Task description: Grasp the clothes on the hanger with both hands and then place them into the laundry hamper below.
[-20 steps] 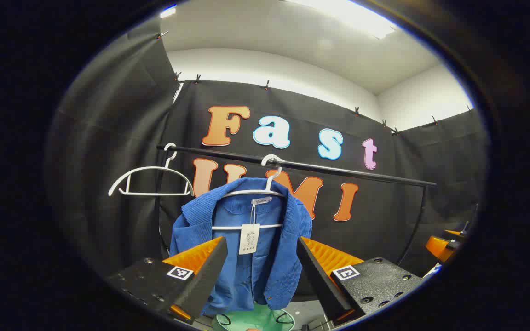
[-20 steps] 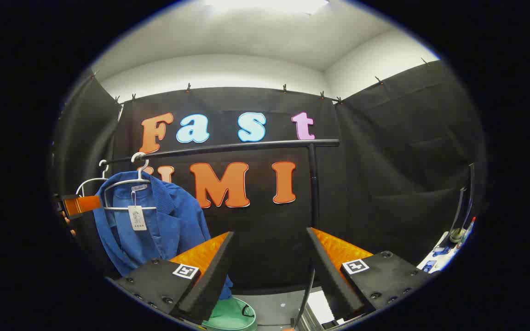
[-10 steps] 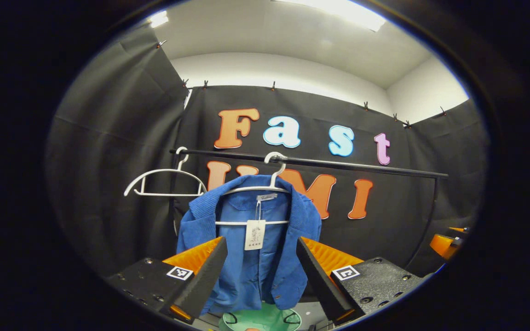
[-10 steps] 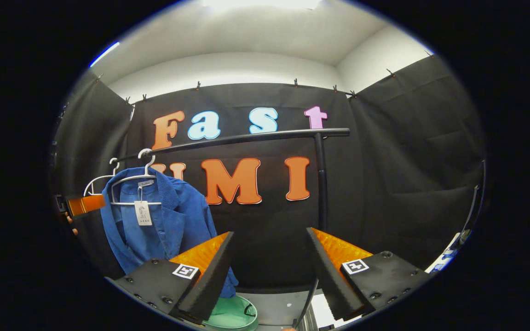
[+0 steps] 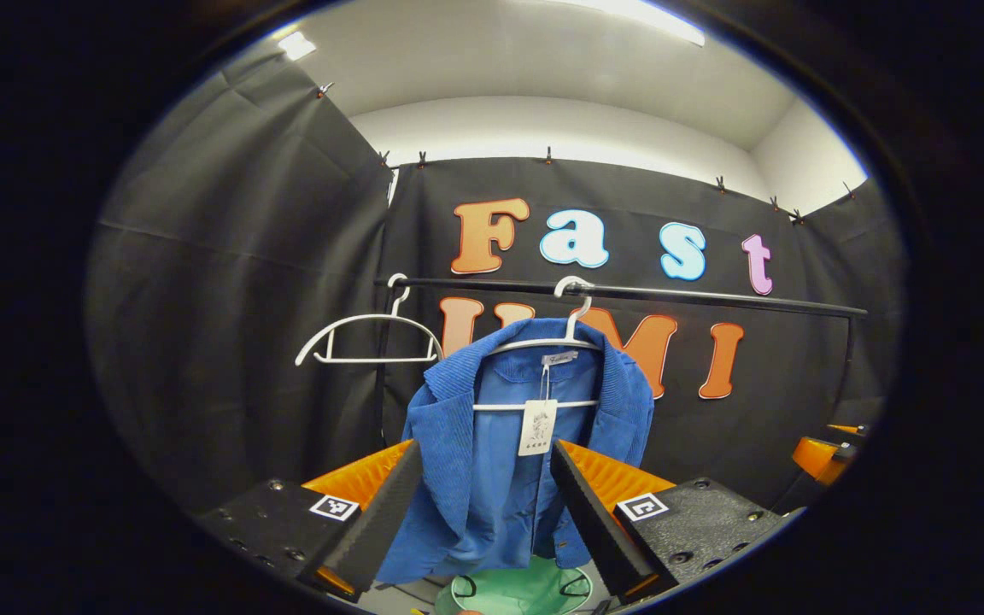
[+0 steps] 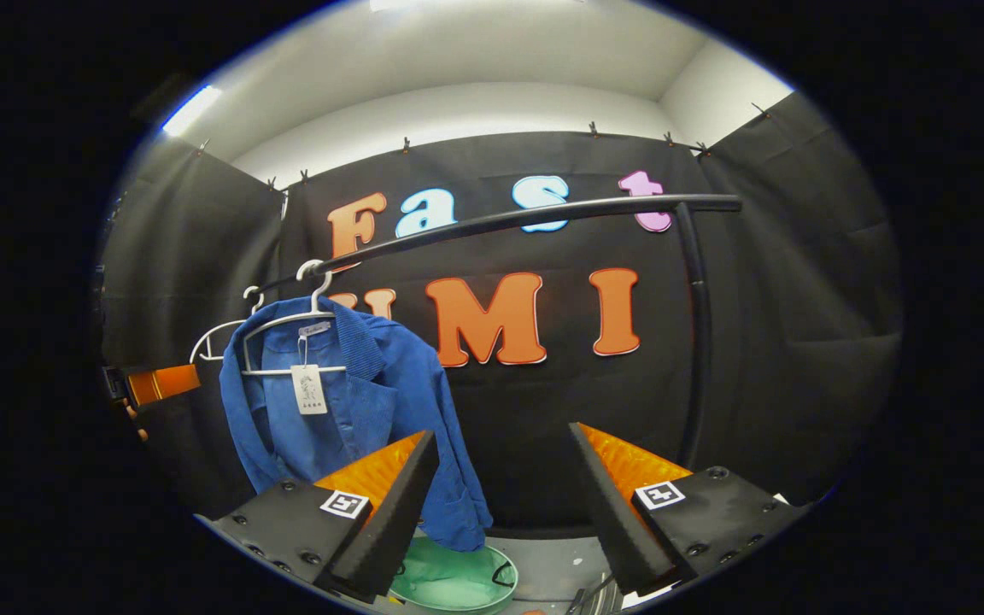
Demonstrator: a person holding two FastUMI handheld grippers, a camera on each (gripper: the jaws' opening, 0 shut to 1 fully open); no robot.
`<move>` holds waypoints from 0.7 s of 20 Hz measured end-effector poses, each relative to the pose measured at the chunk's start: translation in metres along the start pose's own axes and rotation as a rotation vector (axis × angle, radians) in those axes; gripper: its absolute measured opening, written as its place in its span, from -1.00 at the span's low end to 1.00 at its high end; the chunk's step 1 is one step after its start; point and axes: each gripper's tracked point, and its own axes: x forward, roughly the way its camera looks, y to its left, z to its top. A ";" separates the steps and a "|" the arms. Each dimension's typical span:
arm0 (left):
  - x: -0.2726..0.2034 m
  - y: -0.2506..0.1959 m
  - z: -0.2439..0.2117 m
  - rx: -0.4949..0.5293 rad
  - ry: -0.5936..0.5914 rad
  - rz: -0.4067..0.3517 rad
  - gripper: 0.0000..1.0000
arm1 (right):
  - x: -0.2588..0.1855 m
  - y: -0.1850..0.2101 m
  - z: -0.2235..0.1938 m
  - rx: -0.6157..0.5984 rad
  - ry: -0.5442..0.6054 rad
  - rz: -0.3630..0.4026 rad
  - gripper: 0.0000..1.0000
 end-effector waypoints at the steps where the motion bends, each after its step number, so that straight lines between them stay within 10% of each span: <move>1: 0.000 0.005 -0.003 0.002 0.009 0.008 0.89 | 0.006 0.010 -0.004 0.002 0.010 0.016 0.79; 14: 0.054 0.032 -0.027 0.005 0.051 -0.019 0.83 | 0.100 0.106 -0.037 -0.009 0.035 0.132 0.96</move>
